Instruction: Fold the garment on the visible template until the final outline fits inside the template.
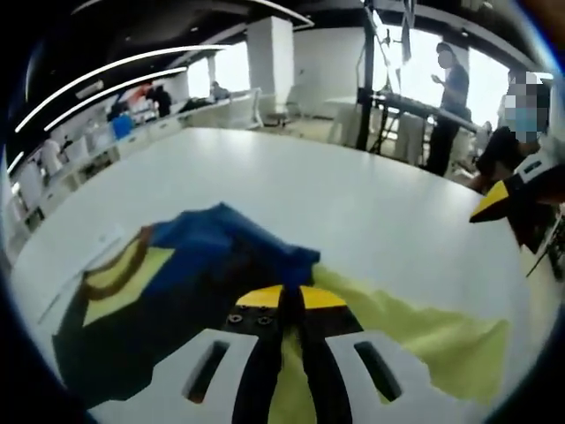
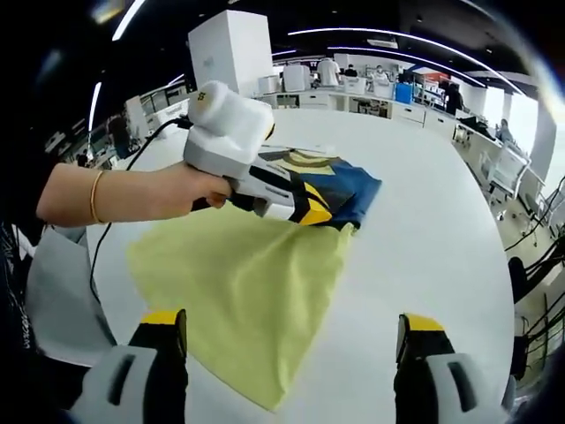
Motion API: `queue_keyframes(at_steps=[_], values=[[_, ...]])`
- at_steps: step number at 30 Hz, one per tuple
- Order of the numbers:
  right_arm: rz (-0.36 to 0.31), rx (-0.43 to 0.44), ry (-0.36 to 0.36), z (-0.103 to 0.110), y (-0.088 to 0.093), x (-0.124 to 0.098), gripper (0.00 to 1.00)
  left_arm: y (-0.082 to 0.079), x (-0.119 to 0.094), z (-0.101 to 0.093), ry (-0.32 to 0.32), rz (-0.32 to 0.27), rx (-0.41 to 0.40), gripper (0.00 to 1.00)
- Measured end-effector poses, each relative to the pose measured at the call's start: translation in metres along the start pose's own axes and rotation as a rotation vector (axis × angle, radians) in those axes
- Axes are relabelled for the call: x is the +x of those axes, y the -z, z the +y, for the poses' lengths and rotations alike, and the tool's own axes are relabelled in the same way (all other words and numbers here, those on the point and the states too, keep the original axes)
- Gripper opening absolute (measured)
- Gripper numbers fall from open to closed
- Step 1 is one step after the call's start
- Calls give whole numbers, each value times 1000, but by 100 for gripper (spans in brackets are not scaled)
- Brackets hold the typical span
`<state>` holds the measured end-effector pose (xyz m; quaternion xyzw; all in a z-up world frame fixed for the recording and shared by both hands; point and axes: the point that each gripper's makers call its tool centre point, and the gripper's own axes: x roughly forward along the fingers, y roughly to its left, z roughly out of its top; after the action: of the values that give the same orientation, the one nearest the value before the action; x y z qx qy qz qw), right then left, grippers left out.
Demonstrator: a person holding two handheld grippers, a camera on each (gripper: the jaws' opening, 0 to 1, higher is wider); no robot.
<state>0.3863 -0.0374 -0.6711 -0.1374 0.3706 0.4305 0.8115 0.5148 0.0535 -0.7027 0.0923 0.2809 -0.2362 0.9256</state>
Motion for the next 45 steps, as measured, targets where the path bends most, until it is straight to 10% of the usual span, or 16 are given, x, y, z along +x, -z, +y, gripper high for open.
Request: queue_keyframes(at_steps=[10, 28, 45], values=[[-12, -2, -4, 2, -4, -2, 99, -15, -25, 37, -107, -53, 1, 48], [-41, -7, -14, 8, -15, -5, 100, -9, -86, 95, -242, -95, -15, 89], [-37, -27, -56, 26, -21, 7, 100, 42, -145, 148, -339, -16, -28, 87]])
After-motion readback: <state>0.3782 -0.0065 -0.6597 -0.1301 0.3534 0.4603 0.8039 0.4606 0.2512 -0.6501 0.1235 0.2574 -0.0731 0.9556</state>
